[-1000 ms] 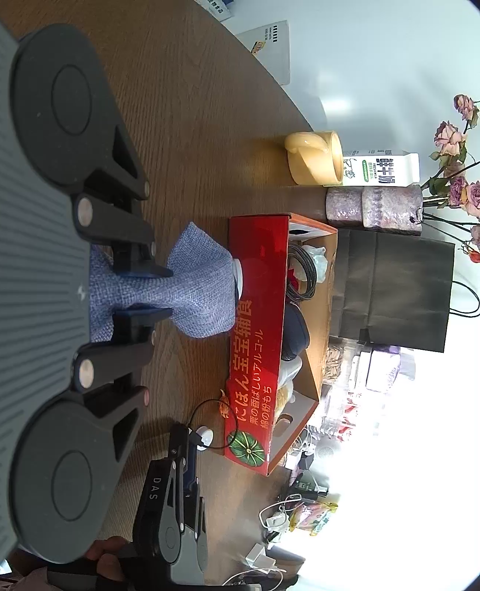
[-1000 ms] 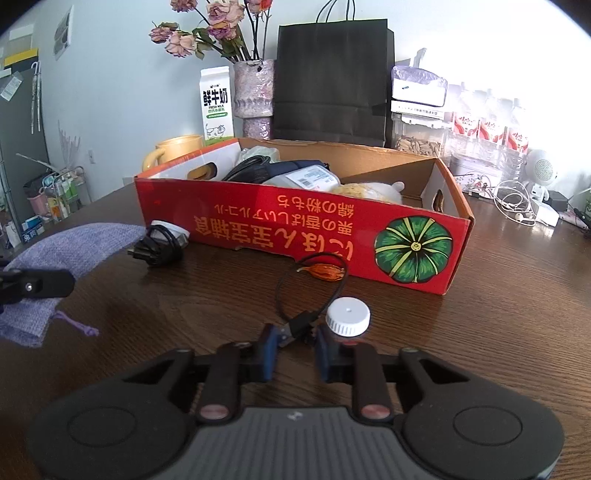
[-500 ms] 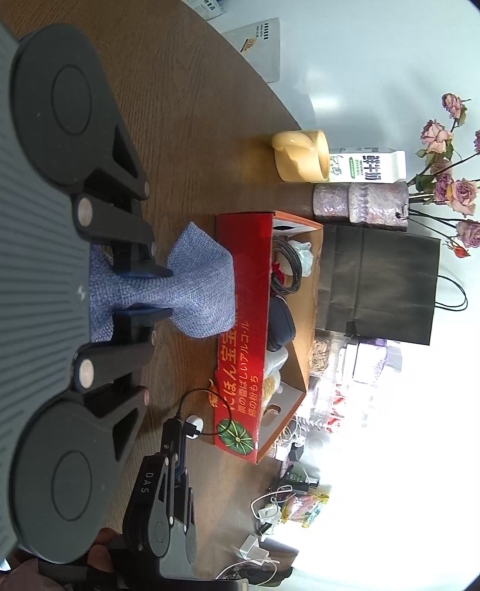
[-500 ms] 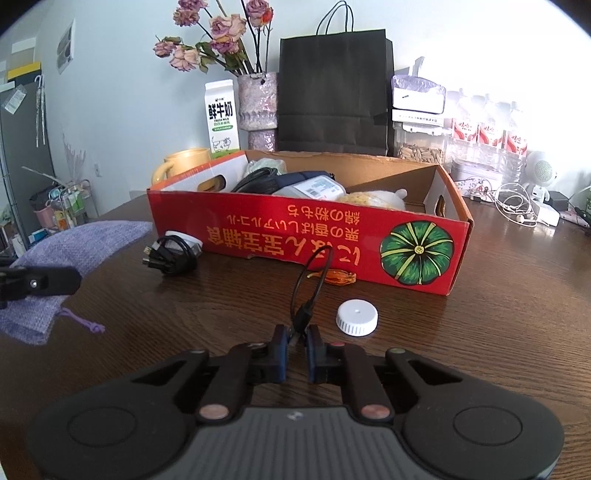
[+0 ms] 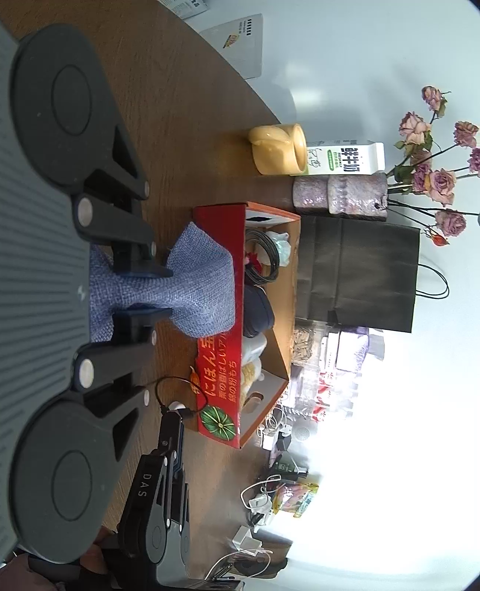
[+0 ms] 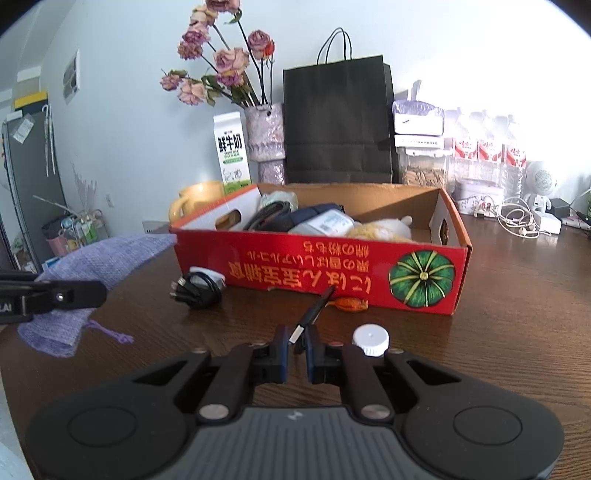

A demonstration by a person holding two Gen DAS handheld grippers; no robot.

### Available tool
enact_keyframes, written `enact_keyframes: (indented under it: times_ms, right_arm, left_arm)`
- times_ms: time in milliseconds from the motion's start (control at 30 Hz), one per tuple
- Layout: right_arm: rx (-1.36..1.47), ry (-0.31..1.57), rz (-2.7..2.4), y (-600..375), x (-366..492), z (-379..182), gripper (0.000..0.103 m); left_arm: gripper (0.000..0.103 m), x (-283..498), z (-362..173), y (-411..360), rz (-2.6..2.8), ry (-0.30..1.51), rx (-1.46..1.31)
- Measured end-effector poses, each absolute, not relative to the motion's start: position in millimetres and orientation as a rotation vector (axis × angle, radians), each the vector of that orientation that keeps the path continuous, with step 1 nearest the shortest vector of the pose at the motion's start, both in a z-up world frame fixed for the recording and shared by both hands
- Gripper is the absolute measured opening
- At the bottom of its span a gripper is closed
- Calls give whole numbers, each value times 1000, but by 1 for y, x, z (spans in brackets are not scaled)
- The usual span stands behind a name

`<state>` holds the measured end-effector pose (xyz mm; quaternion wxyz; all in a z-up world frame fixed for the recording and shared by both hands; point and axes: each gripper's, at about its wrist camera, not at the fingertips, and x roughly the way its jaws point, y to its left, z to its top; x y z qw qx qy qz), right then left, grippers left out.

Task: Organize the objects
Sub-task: 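Carry the blue-gray cloth and white puck charger over the red box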

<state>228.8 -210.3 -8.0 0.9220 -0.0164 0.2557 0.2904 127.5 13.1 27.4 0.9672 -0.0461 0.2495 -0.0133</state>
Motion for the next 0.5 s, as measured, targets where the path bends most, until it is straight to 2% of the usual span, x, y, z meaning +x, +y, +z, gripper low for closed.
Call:
enact_keyframes:
  times_ms: [233, 333, 500]
  right_arm:
    - [-19, 489, 608, -211, 224, 5, 7]
    - [-13, 472, 614, -211, 224, 10, 1]
    - [-12, 461, 615, -211, 225, 15, 1]
  left_arm:
    - [15, 128, 34, 11, -35, 487, -89]
    - [15, 129, 37, 10, -40, 477, -87]
    - [15, 132, 39, 9, -49, 474, -88]
